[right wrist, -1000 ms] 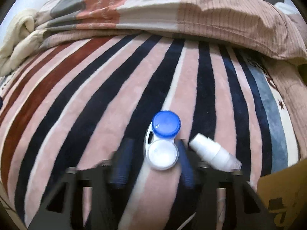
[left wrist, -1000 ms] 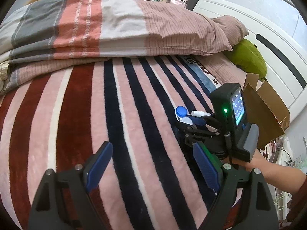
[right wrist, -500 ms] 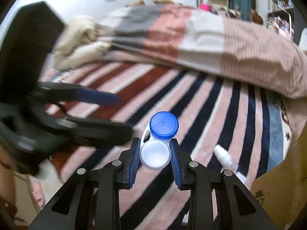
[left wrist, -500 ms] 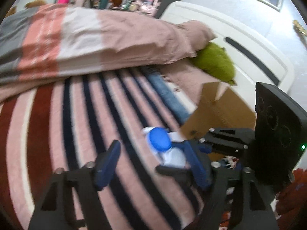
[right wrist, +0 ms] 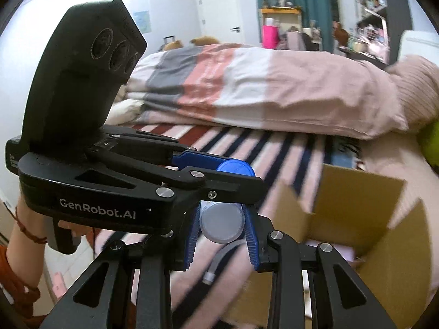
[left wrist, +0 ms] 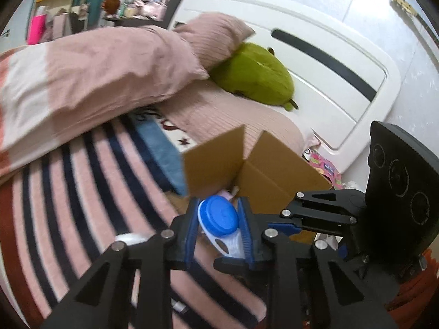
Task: Organize rigid objects
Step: 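Lower the lens case into the cardboard box and open the right gripper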
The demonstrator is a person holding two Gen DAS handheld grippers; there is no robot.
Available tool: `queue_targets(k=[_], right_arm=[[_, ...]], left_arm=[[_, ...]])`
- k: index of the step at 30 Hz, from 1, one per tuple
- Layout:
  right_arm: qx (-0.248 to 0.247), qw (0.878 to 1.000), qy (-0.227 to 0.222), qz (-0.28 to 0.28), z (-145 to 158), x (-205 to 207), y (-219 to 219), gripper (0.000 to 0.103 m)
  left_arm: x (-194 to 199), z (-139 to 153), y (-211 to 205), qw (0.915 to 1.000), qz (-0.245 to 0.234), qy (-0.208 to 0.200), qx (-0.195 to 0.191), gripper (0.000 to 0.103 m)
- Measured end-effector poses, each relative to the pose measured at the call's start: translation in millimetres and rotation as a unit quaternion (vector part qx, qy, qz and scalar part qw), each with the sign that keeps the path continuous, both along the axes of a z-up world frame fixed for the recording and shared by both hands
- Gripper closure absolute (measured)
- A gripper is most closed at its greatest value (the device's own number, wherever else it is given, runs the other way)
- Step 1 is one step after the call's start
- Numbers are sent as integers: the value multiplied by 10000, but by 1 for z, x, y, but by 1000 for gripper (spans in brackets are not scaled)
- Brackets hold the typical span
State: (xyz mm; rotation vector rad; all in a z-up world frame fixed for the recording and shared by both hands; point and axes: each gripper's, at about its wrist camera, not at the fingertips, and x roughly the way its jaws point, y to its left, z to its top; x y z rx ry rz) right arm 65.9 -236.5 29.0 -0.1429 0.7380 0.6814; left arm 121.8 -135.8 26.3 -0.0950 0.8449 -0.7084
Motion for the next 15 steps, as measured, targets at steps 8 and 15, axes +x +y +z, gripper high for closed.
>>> queue_targets(k=[8, 15], right_arm=[[-345, 9962, 694, -404, -21, 29, -57, 77], [-894, 9895, 979, -583, -37, 42, -60, 63]], left_arm=[[32, -22, -69, 9963, -253, 654, 498, 78], [34, -23, -70, 9953, -109, 610, 741, 40]])
